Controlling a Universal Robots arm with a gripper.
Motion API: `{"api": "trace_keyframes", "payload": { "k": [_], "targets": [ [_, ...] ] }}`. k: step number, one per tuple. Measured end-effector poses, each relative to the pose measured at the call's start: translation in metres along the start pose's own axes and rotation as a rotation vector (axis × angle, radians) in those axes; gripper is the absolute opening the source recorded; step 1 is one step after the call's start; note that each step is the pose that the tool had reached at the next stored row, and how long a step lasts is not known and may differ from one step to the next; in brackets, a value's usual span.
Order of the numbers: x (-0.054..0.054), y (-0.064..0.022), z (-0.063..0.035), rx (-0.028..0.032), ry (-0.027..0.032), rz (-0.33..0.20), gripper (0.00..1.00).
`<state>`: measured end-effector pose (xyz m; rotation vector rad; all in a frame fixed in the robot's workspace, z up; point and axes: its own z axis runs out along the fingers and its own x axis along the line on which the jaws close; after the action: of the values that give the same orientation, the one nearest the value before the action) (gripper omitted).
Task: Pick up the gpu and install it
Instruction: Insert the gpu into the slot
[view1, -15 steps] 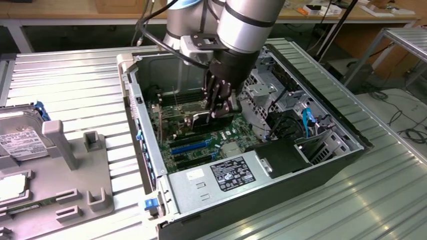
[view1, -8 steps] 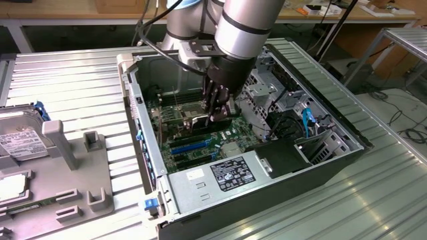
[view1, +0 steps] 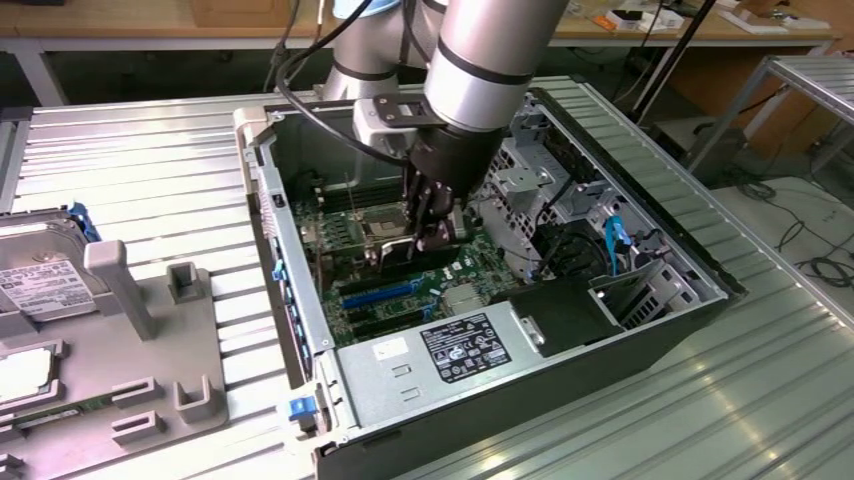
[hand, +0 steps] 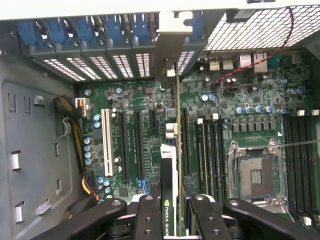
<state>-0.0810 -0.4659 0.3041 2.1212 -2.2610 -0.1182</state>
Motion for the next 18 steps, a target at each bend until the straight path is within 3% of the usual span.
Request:
{"api": "trace_keyframes", "payload": {
  "k": [8,18],
  "targets": [
    [0.001,0.0064,0.0136,0.0032,-0.0001,0.0,0.27],
    [0.002,0.0095,0.018,0.0034,-0.0001,0.0,0.27]
  ]
}}
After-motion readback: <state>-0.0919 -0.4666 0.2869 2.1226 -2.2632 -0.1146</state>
